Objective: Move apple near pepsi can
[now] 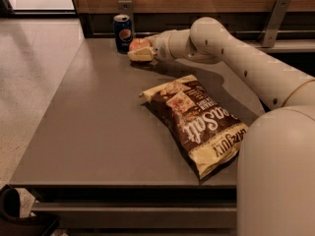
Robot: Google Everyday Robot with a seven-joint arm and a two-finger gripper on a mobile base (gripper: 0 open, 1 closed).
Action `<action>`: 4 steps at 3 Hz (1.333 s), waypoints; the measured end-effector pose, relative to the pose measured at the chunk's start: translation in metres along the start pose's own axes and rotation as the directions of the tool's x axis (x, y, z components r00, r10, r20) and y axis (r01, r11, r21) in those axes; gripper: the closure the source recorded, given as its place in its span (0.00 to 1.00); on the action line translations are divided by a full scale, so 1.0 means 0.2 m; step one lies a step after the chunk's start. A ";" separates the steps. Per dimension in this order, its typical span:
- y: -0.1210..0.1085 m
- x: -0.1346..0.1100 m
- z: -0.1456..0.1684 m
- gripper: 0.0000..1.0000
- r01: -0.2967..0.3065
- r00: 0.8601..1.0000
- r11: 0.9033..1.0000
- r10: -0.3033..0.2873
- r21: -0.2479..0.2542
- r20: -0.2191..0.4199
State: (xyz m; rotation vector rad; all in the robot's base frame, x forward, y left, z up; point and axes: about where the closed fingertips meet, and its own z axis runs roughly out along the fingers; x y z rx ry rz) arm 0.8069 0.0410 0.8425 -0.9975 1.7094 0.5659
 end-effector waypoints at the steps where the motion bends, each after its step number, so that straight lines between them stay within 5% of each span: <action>1: 0.01 0.00 0.01 0.35 0.000 1.000 1.000 0.000 -0.002 0.000; 2: 0.01 0.00 0.01 0.12 0.000 1.000 1.000 0.000 -0.002 0.000; 3: 0.02 0.00 0.02 0.00 0.000 1.000 1.000 0.000 -0.007 -0.001; 4: 0.02 0.00 0.02 0.00 0.000 1.000 1.000 0.000 -0.007 -0.001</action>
Offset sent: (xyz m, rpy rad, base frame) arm -0.0002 0.0015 -0.0005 0.0002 0.0010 0.0021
